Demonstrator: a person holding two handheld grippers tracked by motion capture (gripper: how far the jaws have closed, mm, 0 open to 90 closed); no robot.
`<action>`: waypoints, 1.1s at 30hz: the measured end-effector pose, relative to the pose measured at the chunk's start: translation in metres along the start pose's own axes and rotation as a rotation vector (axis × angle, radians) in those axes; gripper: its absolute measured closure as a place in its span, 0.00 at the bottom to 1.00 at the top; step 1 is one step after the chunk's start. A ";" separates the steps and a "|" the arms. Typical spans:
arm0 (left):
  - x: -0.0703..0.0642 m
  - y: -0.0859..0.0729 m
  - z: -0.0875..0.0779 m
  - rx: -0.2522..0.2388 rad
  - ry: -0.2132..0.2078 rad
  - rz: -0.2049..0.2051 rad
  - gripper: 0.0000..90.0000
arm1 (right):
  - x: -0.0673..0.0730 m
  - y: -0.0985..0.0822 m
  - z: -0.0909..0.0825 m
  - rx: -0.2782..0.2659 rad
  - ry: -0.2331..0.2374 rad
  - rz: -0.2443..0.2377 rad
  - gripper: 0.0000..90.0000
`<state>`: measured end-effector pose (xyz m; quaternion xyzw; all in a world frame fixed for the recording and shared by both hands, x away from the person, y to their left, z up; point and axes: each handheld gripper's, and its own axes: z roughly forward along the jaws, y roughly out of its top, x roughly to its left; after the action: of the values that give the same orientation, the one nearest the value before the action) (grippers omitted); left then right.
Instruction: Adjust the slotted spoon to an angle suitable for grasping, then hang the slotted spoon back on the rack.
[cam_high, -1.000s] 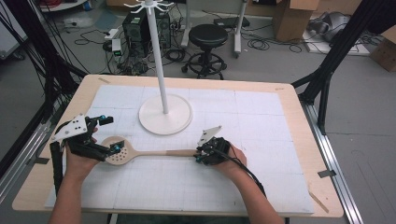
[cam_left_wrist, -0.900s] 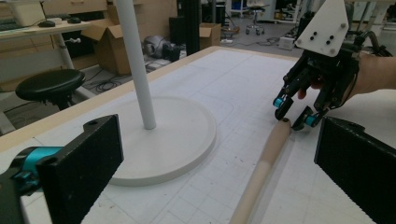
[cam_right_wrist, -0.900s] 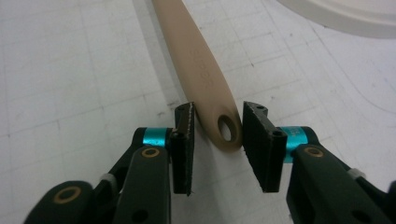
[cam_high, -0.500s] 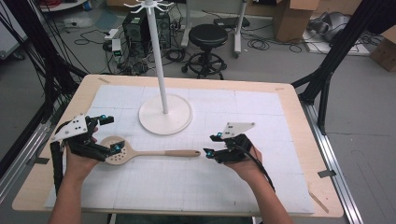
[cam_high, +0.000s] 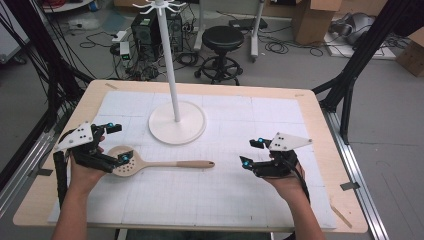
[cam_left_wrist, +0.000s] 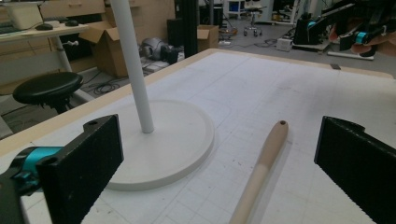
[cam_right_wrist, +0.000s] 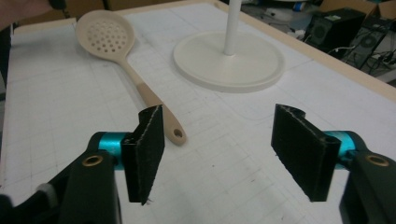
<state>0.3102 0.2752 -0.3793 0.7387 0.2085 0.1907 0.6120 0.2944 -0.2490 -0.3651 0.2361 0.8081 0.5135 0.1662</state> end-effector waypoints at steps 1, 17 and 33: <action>0.000 0.000 0.000 -0.001 -0.004 0.000 0.02 | -0.001 -0.001 -0.002 -0.011 -0.002 0.003 0.34; 0.000 -0.002 0.003 0.010 -0.025 0.001 0.02 | -0.014 -0.005 -0.016 -0.116 -0.042 0.069 0.18; 0.000 -0.004 0.006 0.036 -0.042 -0.005 0.02 | -0.019 -0.008 -0.020 -0.146 -0.051 0.098 0.16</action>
<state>0.3136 0.2707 -0.3840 0.7528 0.2005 0.1698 0.6035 0.2984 -0.2777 -0.3639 0.2757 0.7514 0.5724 0.1782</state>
